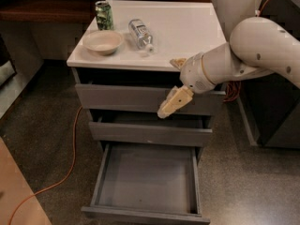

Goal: Place blue plastic bottle into bottom drawer

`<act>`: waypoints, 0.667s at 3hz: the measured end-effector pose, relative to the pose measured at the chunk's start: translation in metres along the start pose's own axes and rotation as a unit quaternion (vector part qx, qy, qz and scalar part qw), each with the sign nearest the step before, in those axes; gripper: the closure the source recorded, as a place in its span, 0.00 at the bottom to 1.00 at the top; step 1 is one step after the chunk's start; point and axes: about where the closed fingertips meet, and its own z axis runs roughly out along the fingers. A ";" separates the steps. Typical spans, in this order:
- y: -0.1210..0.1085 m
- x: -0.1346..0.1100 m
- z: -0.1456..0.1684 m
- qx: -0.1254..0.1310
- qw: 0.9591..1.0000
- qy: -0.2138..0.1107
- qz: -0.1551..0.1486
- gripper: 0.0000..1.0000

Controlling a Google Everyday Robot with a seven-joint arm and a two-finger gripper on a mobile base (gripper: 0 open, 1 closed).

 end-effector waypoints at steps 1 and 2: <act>-0.020 -0.011 0.002 -0.011 0.999 -0.013 0.036 0.00; -0.047 -0.023 0.004 -0.021 0.996 -0.026 0.078 0.00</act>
Offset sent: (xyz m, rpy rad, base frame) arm 0.0844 0.0048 0.0438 0.1781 0.2068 -0.1194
